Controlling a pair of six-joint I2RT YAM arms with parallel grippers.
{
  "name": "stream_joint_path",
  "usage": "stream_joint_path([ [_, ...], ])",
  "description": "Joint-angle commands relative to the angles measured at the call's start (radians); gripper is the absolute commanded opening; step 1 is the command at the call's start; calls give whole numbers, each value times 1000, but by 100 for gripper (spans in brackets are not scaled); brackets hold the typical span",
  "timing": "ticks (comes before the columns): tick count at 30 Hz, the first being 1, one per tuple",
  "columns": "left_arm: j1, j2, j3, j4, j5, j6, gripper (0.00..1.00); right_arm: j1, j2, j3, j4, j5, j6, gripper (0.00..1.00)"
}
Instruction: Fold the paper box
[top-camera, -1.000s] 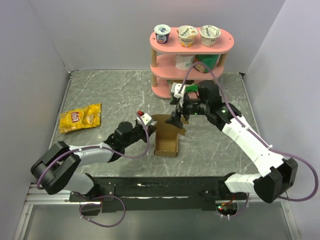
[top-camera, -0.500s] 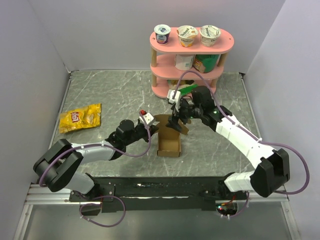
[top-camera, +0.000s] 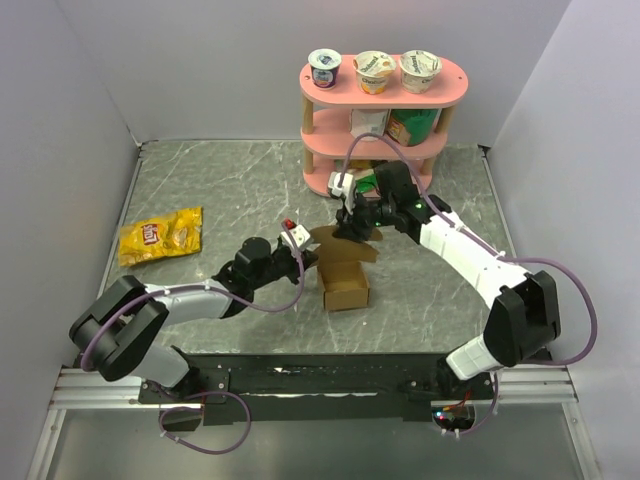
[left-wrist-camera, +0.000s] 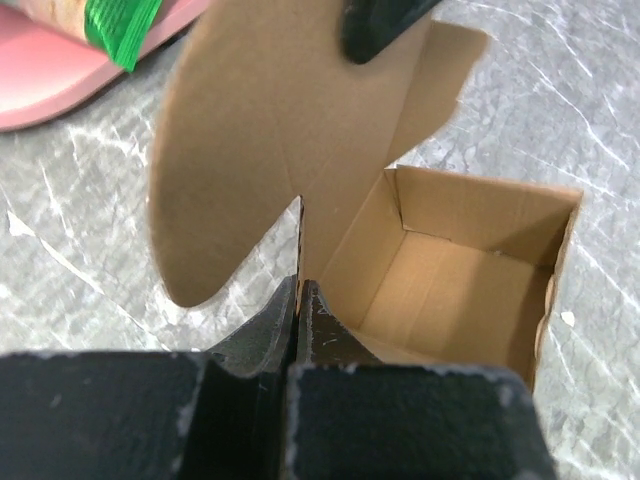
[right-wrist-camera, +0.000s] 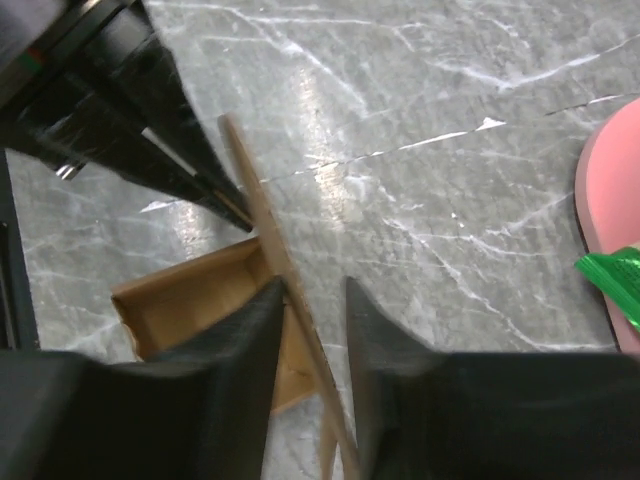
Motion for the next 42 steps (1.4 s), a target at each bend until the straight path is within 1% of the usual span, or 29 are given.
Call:
stream_joint_path([
  [1,2,22,51,18,-12,-87,1,2,-78,-66,56,44,65,26],
  [2,0,31,56,17,-15,-110,1,10,-106,-83,97,76,82,25],
  [3,0,36,64,15,-23,-165,2,25,-120,-98,114,117,90,23],
  [4,-1,41,80,10,-31,-197,3,42,-133,-135,136,154,107,15],
  [5,-1,54,88,7,-44,-230,3,54,-164,-158,195,192,116,10],
  [6,-4,59,96,6,-57,-289,3,88,-178,-176,209,218,116,5],
  [7,-17,65,108,6,-71,-316,5,102,-184,-204,228,307,136,0],
  [9,-35,79,114,15,-118,-363,8,131,-201,-219,254,358,145,0],
  [10,-53,82,119,20,-130,-371,11,155,-205,-239,271,422,161,0],
  [12,-70,90,123,20,-175,-383,13,183,-221,-258,301,501,168,0],
  [13,-80,91,125,20,-178,-383,20,204,-224,-264,305,537,181,0],
  [14,-83,90,123,18,-184,-386,25,210,-224,-262,303,595,188,0],
  [15,-86,87,120,23,-189,-388,29,217,-224,-259,301,619,197,0],
  [16,-89,84,110,26,-187,-383,38,223,-224,-256,292,624,204,0],
  [18,-90,70,96,42,-169,-373,48,227,-227,-255,298,648,216,0],
  [19,-92,65,79,50,-164,-370,57,229,-229,-255,298,645,221,0],
  [22,-92,56,61,62,-144,-357,65,229,-227,-250,308,662,248,0],
  [26,-98,50,56,67,-150,-366,68,230,-215,-239,315,714,280,0],
  [30,-119,45,50,98,-160,-369,67,237,-209,-233,317,739,293,0],
  [32,-123,67,56,108,-151,-371,58,244,-209,-236,321,748,299,0],
  [35,-130,93,67,125,-141,-379,50,246,-201,-230,312,766,314,0],
  [38,-147,111,80,127,-143,-376,50,249,-201,-226,309,763,325,0],
  [42,-153,130,77,179,-121,-365,52,257,-193,-221,312,762,333,0],
])
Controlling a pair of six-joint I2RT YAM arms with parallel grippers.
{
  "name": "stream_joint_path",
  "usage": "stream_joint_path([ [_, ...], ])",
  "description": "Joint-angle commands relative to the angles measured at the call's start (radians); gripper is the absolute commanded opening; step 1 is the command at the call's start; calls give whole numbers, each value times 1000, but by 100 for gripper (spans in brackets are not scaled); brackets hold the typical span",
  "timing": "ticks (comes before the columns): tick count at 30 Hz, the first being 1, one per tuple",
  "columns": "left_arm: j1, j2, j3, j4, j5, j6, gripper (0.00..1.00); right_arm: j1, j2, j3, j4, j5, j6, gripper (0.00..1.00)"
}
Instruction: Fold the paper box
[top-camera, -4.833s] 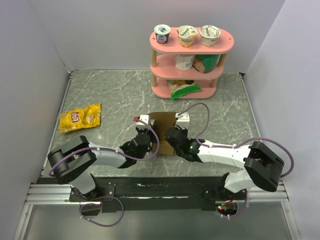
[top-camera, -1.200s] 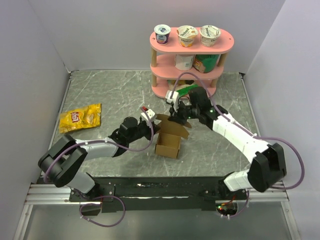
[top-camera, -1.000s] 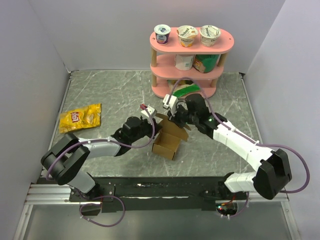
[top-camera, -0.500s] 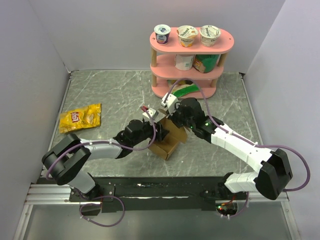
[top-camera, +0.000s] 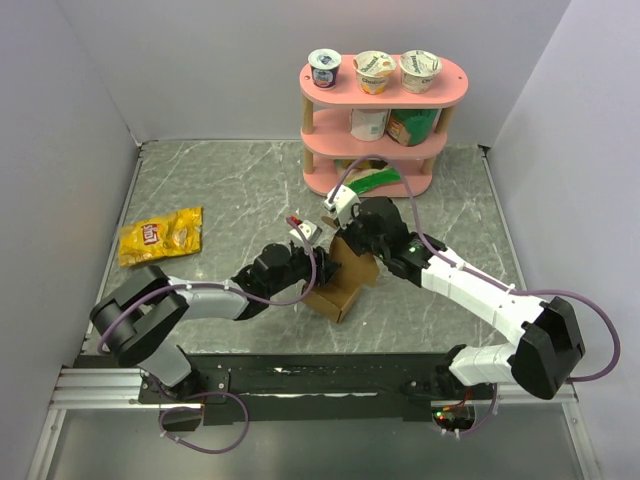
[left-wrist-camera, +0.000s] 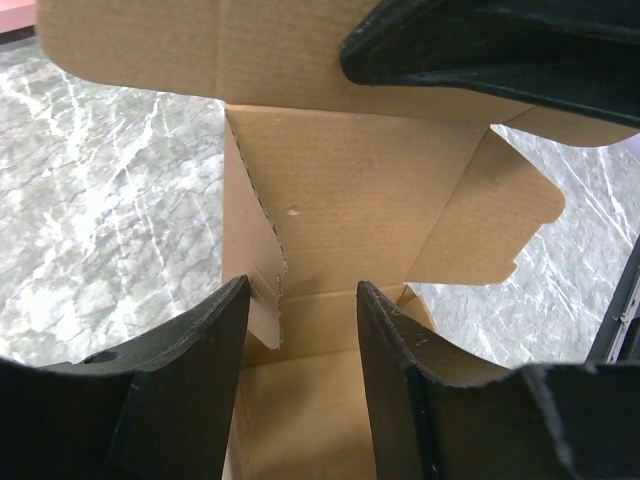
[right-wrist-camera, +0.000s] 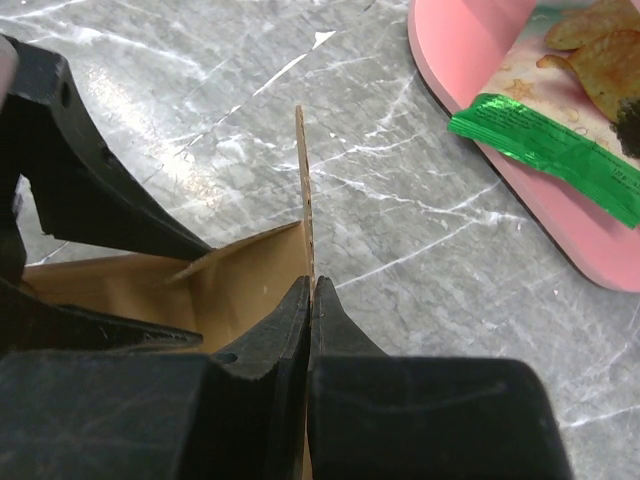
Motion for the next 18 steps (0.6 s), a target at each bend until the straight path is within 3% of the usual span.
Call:
stream_joint_path([
  [1,-30,23,17,134,78,-5,52,16,11,34,75,29,34,0],
  [6,-39,44,12,182,104,9,60,24,14,38,72,54,38,0],
  [9,-39,-20,-26,121,-3,35,71,24,8,40,65,57,25,0],
  [10,-38,-67,-34,93,-44,45,80,24,-1,40,60,51,20,0],
  [13,-39,-177,-54,-30,-113,94,92,25,-18,41,42,43,15,0],
  [18,-50,-325,-55,-139,-161,150,99,29,-29,74,-9,49,29,0],
])
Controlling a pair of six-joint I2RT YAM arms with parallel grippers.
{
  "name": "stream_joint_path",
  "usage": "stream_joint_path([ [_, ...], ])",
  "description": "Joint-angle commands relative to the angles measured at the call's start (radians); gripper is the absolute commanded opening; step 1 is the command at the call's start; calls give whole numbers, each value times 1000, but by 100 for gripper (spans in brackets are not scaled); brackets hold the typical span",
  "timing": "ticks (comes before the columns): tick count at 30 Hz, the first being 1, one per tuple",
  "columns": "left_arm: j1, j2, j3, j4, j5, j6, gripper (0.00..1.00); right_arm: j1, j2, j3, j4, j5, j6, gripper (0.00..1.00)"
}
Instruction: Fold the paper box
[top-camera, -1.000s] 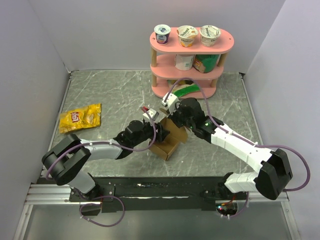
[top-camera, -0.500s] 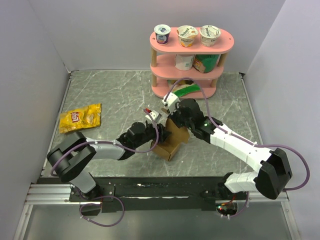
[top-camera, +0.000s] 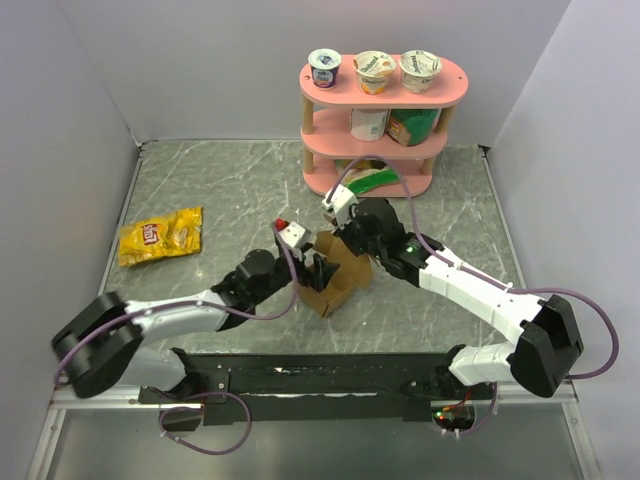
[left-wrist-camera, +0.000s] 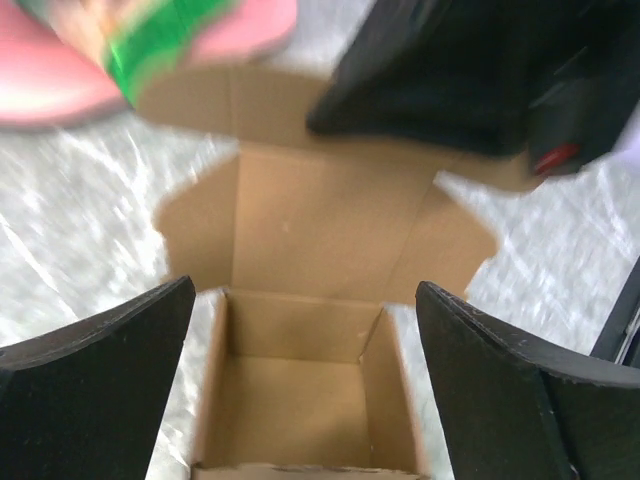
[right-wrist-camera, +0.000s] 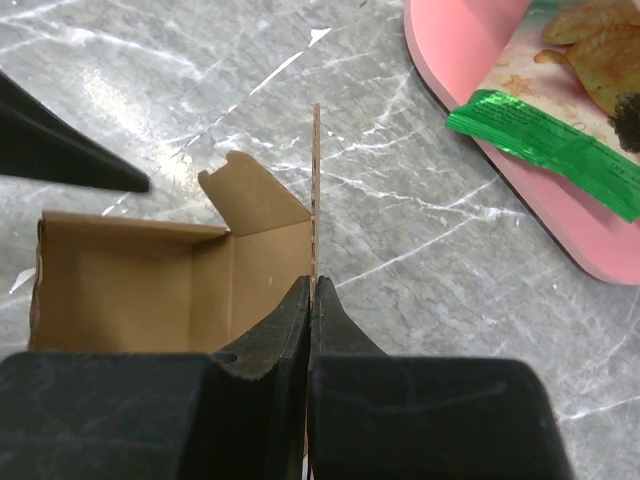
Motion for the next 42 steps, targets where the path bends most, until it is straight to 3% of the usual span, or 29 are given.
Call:
stream_joint_path([
  [1,-22,-142,0,-56,-61,65,99,10,-41,70,-7,13,20,0],
  [7,-140,-27,46,-29,-76,56,99,13,-38,94,-24,43,51,0],
  [12,-249,109,155,-10,-251,-33,99,13,-27,119,-49,70,89,0],
  [14,-261,165,186,-9,-295,-74,96,14,-29,121,-55,67,97,0],
  [20,-266,280,233,87,-279,-134,96,14,-39,113,-49,53,117,0],
  [25,-263,353,284,74,-337,-135,98,14,-35,105,-46,43,123,0],
  [27,-260,363,283,68,-363,-139,95,14,-33,105,-52,29,117,0],
  [31,-243,354,243,117,-348,-114,68,13,-32,93,-52,-13,95,0],
  [37,-215,349,234,120,-306,-76,45,-2,-32,76,-41,-63,89,0],
  [42,-209,346,220,122,-343,-53,40,-27,-41,64,-29,-154,83,0],
])
